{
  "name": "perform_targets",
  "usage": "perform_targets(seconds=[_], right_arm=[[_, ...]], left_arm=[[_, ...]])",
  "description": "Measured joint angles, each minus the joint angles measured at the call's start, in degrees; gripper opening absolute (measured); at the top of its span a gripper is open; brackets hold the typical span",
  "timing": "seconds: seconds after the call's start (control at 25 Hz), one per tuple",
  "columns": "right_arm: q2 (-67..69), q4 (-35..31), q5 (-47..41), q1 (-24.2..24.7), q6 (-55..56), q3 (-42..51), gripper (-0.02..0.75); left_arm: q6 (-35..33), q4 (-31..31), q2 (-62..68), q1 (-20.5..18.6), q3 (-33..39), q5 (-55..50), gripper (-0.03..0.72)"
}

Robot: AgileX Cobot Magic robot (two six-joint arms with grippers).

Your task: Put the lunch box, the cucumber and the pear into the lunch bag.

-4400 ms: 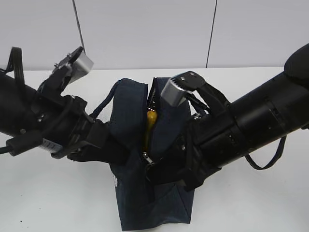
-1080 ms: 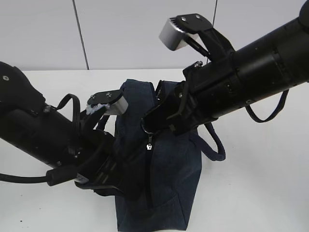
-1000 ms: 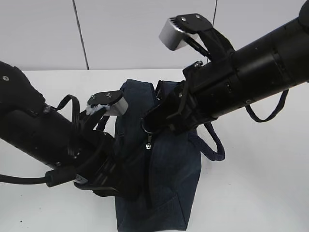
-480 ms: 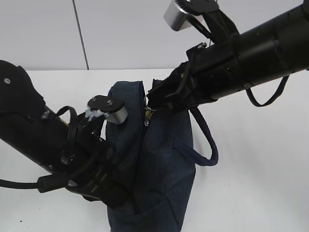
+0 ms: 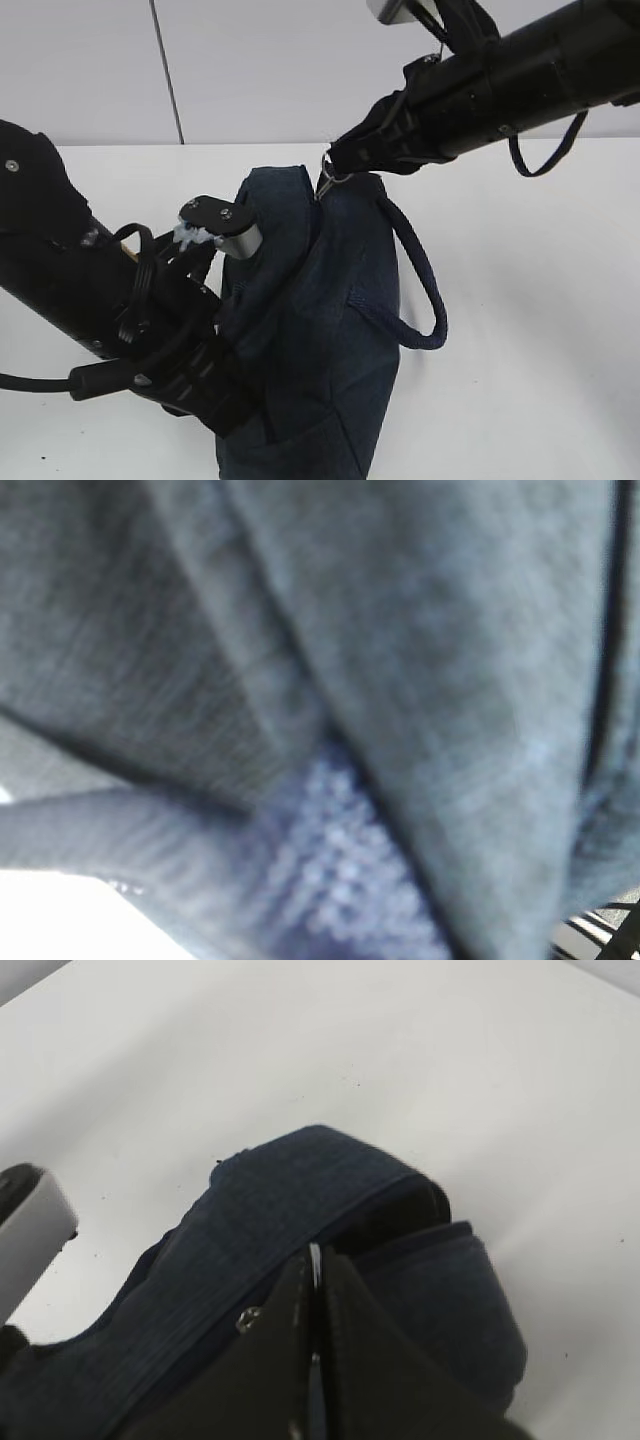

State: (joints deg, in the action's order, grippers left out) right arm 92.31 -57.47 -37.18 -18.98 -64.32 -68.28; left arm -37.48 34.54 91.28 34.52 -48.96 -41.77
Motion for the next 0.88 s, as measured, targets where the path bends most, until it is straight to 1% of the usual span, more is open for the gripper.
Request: perform_targets(seconds=[0.2,0.52,0.68,0.88], right_arm=[[5.7,0.0,0.0,0.1,-0.1,-6.6,0.006],[13.6,0.0,-1.2,1.0,0.5,-15.3,0.006],[16.3,-0.5,-2.0,2.7,1.0,-17.0,0.005],[18.8,-3.7,-4.6,5.8,1.2,-17.3,0.006]], left_arm=[[0.9,-1.5,-1.1,-0.4,0.1,-1.3,-0.005],[1.4,-2.6,-2.3,-3.7,0.2,-4.0,-0.005],[1.4,-2.7,-2.5,-4.3,0.2,-4.6,-0.006],[1.4,-2.6,-2.5,-4.3,0.2,-4.9,-0.006]])
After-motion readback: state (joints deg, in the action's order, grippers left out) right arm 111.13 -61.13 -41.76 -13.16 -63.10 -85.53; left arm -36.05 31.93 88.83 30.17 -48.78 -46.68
